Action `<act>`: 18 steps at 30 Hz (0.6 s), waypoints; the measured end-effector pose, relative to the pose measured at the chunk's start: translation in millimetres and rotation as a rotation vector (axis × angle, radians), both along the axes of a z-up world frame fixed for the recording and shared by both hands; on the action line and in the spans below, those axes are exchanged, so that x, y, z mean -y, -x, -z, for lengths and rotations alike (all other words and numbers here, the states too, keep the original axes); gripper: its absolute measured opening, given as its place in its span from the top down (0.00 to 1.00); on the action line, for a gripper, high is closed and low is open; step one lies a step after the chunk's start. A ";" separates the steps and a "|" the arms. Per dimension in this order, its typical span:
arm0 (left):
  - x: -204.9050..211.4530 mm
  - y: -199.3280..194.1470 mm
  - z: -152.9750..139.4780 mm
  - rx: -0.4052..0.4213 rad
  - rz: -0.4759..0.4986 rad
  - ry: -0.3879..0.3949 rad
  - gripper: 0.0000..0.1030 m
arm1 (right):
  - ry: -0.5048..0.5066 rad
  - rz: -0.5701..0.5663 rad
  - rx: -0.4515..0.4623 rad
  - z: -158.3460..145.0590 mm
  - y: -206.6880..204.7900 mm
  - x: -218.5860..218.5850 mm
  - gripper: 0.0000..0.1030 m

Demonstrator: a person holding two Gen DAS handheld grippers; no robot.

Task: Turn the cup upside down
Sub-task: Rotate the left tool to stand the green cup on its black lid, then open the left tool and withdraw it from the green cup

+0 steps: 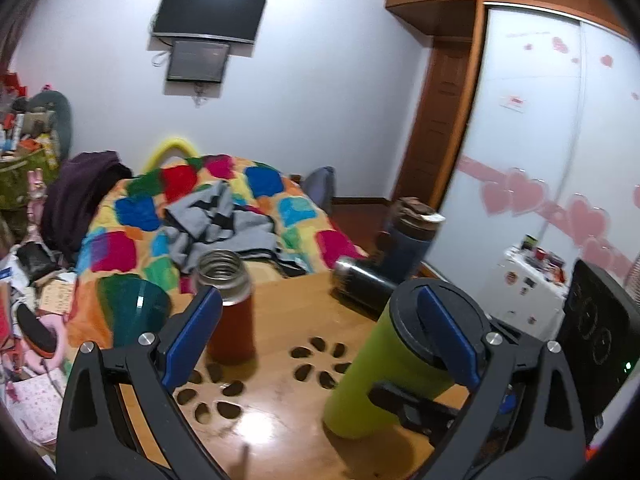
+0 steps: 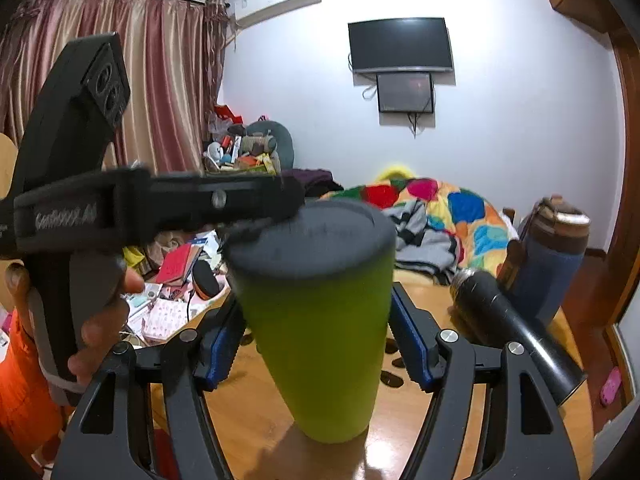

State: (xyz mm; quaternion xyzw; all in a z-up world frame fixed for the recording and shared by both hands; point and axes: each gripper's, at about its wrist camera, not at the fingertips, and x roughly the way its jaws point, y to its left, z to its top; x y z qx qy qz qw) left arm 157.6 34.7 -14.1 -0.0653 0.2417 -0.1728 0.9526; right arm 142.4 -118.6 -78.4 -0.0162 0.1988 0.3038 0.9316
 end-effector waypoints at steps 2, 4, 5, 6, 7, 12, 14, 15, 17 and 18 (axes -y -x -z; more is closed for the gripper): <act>-1.8 -2.9 2.2 0.006 -0.006 0.000 0.03 | -0.009 -0.002 -0.019 4.1 -3.9 1.1 0.36; -2.6 -4.6 3.2 -0.002 0.011 0.015 0.03 | -0.010 -0.003 -0.028 6.9 -3.2 2.2 0.36; -2.4 -4.1 3.5 0.005 0.008 0.010 0.03 | -0.010 -0.002 -0.032 7.2 -2.9 2.3 0.36; -1.6 -2.8 3.4 0.014 0.006 0.004 0.03 | -0.007 0.000 -0.035 6.8 -2.4 1.9 0.36; -1.0 -1.2 3.5 0.018 0.003 0.000 0.03 | -0.002 0.002 -0.038 5.9 -2.0 1.6 0.36; 3.6 7.3 0.6 0.029 -0.016 -0.022 0.03 | -0.010 0.000 -0.058 0.0 3.5 8.1 0.36; 3.4 14.3 -2.4 0.045 -0.020 -0.019 0.03 | -0.025 0.004 -0.056 -4.2 7.8 14.6 0.35; 3.4 18.9 -4.6 0.055 -0.023 -0.018 0.03 | -0.029 0.012 -0.051 -6.5 10.5 16.5 0.33; 2.8 27.1 -9.1 0.077 -0.037 -0.023 0.03 | -0.034 0.036 -0.032 -11.9 16.2 21.6 0.27; 2.8 32.2 -11.2 0.090 -0.046 -0.028 0.03 | -0.036 0.045 -0.018 -15.2 19.8 24.2 0.25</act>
